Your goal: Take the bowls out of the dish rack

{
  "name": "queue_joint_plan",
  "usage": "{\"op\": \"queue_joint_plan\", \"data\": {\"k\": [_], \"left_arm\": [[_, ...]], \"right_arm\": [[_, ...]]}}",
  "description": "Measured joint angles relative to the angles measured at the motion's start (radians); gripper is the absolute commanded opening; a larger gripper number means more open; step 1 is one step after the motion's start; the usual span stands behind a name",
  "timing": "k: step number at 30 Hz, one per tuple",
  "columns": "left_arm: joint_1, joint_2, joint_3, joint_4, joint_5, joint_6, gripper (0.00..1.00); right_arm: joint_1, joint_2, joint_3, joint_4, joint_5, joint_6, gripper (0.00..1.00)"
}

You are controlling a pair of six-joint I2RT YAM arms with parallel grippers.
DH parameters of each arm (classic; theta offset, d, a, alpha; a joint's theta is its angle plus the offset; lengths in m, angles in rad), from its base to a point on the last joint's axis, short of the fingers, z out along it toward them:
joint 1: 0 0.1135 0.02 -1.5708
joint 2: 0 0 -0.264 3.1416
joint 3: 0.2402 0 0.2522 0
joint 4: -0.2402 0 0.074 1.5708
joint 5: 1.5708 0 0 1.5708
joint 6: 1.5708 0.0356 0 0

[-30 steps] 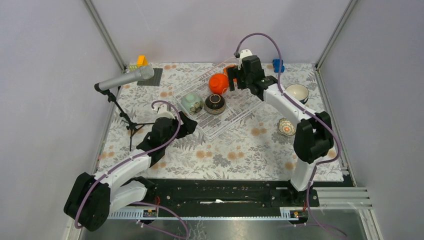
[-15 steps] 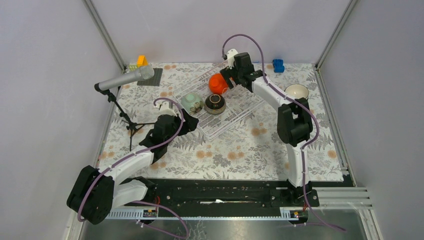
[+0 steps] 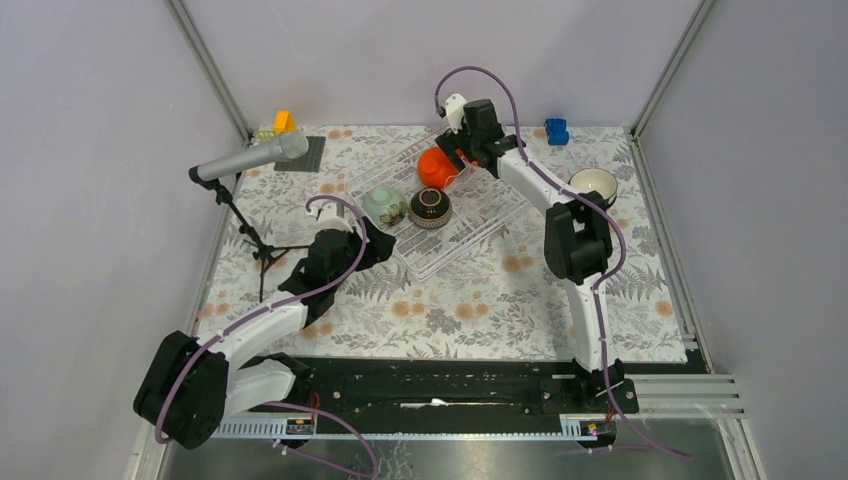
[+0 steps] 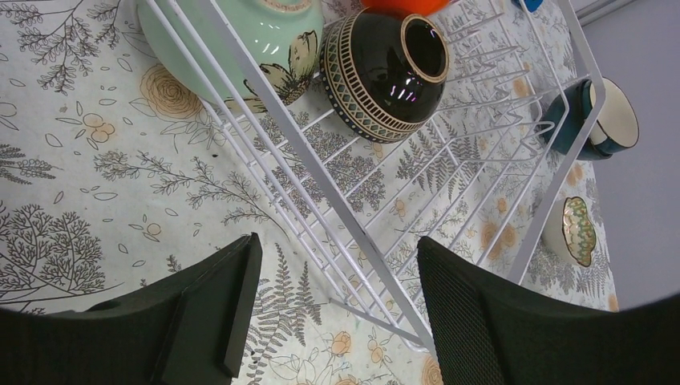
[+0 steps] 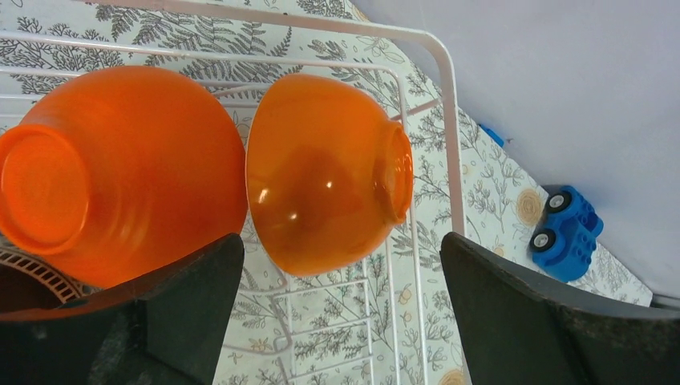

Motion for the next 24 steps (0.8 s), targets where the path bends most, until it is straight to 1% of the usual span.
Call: {"op": "queue_joint_plan", "data": {"k": [11,15,17,19,21,23,24], "left_arm": [[0.0,-0.001,0.0,0.026,-0.027,0.024,0.76],[0.0,-0.002,0.0,0.031,-0.039,0.038,0.76],[0.0,-0.002,-0.001,0.033,-0.044,0.046,0.76],[0.0,-0.002,-0.001,0.035,-0.048,0.051,0.76],[0.0,-0.002,-0.001,0.037,-0.05,0.054,0.76],[0.0,-0.002,-0.002,0.037,-0.051,0.056,0.76],[0.0,-0.002,-0.002,0.037,-0.051,0.056,0.76]], "right_arm": [[-0.006,0.107,0.101,0.0,-0.024,-0.03,0.98],[-0.012,0.129,0.113,-0.001,-0.042,-0.031,0.88],[-0.016,0.14,0.122,0.0,-0.06,-0.027,0.78],[-0.018,0.143,0.124,0.002,-0.071,-0.026,0.69],[-0.021,0.143,0.124,0.01,-0.074,-0.027,0.64],[-0.023,0.143,0.124,0.021,-0.076,-0.027,0.56],[-0.023,0.143,0.124,0.022,-0.076,-0.027,0.54]]}}
